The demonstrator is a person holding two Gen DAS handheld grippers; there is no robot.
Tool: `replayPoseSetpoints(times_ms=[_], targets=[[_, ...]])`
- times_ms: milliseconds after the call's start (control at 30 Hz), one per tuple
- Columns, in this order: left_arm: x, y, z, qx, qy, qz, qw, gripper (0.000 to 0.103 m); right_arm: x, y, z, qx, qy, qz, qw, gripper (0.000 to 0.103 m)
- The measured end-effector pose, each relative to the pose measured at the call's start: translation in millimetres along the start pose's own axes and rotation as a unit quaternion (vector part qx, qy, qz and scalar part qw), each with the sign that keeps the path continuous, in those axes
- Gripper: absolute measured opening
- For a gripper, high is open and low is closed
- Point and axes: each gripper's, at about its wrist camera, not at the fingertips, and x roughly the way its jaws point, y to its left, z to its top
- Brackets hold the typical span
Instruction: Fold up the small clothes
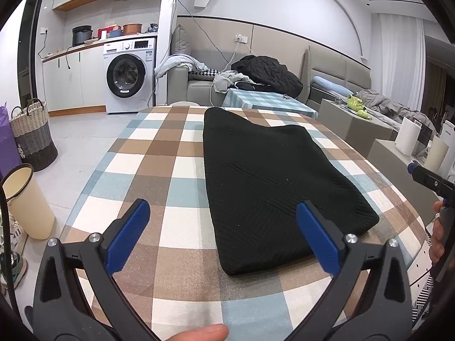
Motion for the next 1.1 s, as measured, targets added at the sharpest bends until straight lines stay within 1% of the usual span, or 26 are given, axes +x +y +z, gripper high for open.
replayPoseSetpoints(times_ms=[233, 1100], targets=[[-2.0, -1.3, 1.0, -0.002, -0.002, -0.007, 1.0000, 0.102, -1.6, 0.0, 0.4, 0.000, -0.001, -0.001, 1.000, 0.103], [-5.0, 0.1, 2.9, -0.003, -0.006, -0.004, 1.0000, 0.102, -3.6, -2.2, 2.6, 0.001, -0.001, -0.002, 1.000, 0.103]])
